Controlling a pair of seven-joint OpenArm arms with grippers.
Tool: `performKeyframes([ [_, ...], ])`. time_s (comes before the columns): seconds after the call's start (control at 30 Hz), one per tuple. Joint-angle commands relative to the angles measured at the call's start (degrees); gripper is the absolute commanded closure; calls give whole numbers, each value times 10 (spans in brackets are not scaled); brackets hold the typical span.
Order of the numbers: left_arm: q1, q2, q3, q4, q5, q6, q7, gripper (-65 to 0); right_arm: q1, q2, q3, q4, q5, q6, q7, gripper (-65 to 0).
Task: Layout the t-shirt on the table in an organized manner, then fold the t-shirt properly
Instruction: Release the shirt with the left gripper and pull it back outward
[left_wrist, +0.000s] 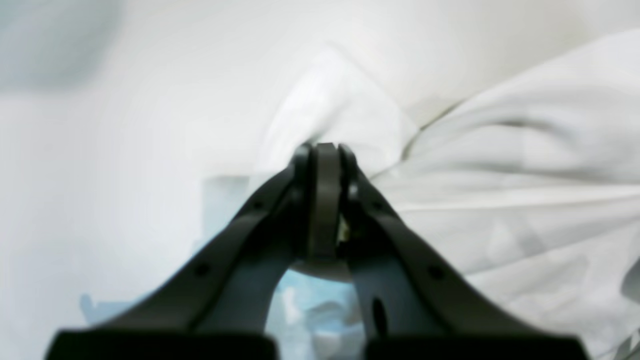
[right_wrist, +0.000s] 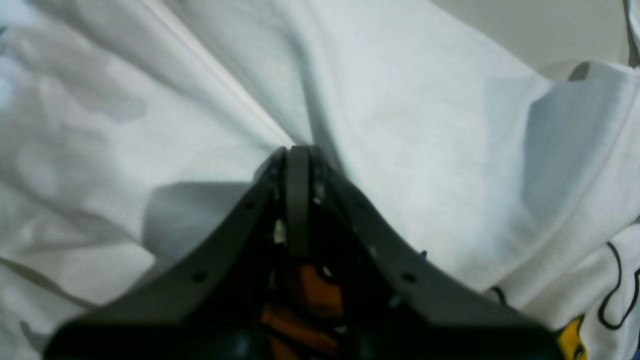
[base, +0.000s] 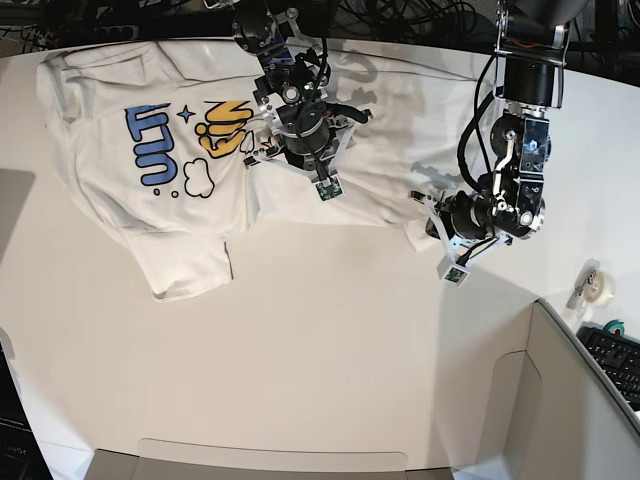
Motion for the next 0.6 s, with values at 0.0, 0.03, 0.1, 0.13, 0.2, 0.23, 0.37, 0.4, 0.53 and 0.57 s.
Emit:
performKeyframes([
  [0.0, -10, -8, -4, 6, 9, 10, 0, -17, -9, -1, 0, -10, 12, 7, -50, 0],
  [0.03, -10, -8, -5, 7, 9, 15, 0, -17, -8, -1, 0, -10, 12, 7, -50, 0],
  [0.1, -10, -13, -25, 14, 9, 22, 0, -17, -8, -1, 0, -10, 12, 7, -50, 0],
  [0.13, -10, -13, -39, 21, 9, 22, 0, -17, -8, -1, 0, -10, 12, 7, -50, 0],
  [0.2, -10, -13, -69, 37, 9, 21, 0, -17, -8, -1, 0, -10, 12, 7, -50, 0],
  [0.23, -10, -14, -84, 43, 9, 21, 0, -17, -8, -1, 0, -10, 12, 7, -50, 0],
  [0.37, -21, -15, -136, 47, 9, 21, 0, -17, -7, -1, 2, -10, 12, 7, -50, 0],
  [0.4, -23, -15, -148, 47, 9, 20, 0, -17, -7, -1, 2, -10, 12, 7, -50, 0],
  [0.53, -23, -17, -165, 49, 9, 17, 1, -17, -6, -1, 2, -10, 12, 7, -47, 0],
  [0.57, -22, -20, -166, 49, 9, 16, 2, -17, -6, -1, 2, -9, 12, 7, -47, 0],
])
